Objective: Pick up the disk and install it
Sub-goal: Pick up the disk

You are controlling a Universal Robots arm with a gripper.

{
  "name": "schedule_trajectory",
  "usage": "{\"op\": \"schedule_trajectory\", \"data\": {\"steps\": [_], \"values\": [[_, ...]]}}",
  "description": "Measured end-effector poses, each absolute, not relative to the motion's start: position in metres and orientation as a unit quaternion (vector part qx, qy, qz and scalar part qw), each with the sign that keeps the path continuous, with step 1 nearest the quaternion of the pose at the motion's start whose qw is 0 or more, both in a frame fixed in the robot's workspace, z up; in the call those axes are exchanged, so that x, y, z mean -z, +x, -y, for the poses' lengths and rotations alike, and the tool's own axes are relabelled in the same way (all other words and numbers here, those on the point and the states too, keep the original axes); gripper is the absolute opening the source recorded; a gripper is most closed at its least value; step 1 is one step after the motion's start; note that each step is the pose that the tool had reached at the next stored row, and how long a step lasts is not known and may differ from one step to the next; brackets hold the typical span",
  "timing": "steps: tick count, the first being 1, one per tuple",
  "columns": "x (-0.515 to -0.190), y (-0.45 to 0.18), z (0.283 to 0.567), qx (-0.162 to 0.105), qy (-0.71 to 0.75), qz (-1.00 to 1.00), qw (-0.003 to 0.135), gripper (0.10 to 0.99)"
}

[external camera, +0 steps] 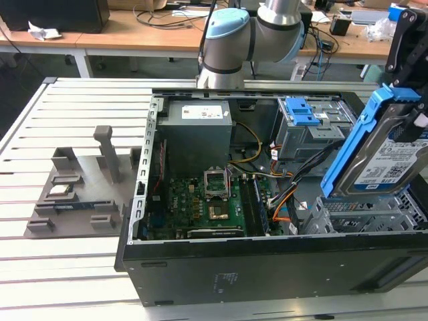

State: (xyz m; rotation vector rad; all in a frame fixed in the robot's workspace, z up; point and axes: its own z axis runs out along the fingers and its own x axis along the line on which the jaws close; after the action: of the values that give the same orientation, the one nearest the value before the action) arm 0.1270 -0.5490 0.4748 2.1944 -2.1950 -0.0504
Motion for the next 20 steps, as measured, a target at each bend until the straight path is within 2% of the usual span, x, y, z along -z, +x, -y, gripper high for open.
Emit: {"op": "schedule_trajectory", "data": {"steps": [20], "values": [[-0.461, 0.145, 0.543, 0.014, 0.707, 0.707, 0.022, 0.365]]}}
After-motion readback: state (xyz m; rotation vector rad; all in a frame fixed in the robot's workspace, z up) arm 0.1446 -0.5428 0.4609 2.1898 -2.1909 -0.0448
